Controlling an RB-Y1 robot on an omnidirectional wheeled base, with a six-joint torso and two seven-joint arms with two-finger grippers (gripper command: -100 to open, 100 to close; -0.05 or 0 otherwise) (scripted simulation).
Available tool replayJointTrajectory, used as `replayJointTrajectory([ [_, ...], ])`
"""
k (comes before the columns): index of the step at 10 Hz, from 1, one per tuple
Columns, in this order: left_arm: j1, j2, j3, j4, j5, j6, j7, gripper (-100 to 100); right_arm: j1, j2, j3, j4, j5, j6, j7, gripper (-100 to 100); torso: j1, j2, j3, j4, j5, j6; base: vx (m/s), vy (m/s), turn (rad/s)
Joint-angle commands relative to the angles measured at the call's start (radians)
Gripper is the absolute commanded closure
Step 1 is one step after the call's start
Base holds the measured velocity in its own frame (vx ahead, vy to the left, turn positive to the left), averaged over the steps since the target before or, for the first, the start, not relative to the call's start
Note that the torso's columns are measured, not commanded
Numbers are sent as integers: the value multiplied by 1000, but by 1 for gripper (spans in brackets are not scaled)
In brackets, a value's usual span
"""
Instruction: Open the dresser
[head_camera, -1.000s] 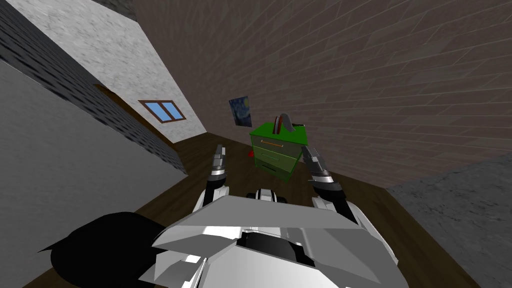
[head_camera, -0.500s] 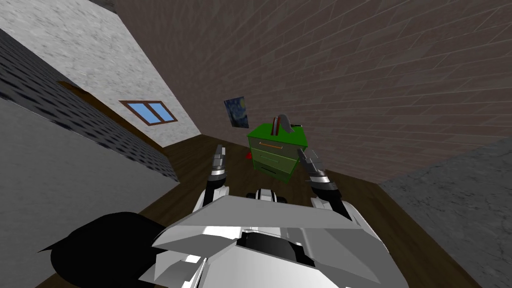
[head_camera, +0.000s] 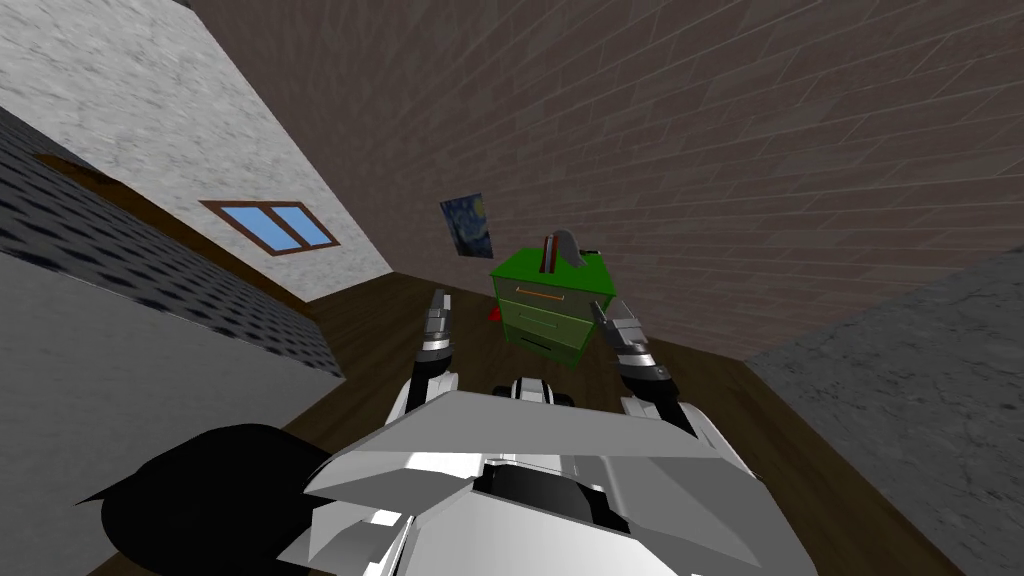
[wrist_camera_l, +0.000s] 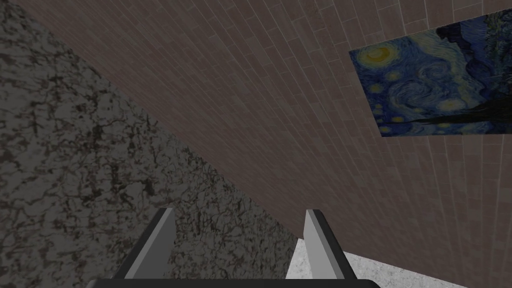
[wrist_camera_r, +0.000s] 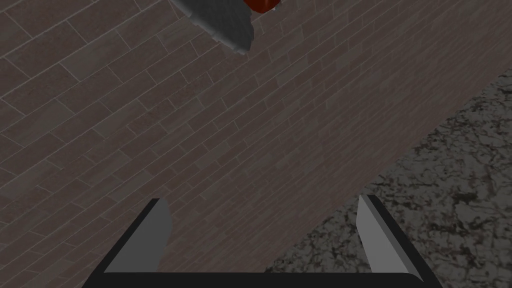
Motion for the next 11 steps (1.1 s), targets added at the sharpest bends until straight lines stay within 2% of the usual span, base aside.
replayJointTrajectory([
  [1, 0, 0, 0, 0, 0, 0, 0, 0, -2, 3, 1, 39, 17, 0, 78, -100, 0, 1, 0, 0, 0, -1, 102, 60, -142],
  [3, 0, 0, 0, 0, 0, 0, 0, 0, -2, 3, 1, 39, 17, 0, 119, -100, -1, 3, 2, 1, 0, 0, 62, 46, -36],
  [6, 0, 0, 0, 0, 0, 0, 0, 0, -7, 7, 4, 87, 41, 5, 210, -100, -1, 3, 1, 1, 0, 0, 82, 54, -135],
  [8, 0, 0, 0, 0, 0, 0, 0, 0, -7, 7, 4, 87, 41, 5, 247, -100, 0, 1, 0, 0, 0, -1, 62, 44, -29],
  [11, 0, 0, 0, 0, 0, 0, 0, 0, -12, 13, 6, 137, 64, 10, 339, -100, -1, 3, 1, 1, 0, 0, 72, 54, -120],
])
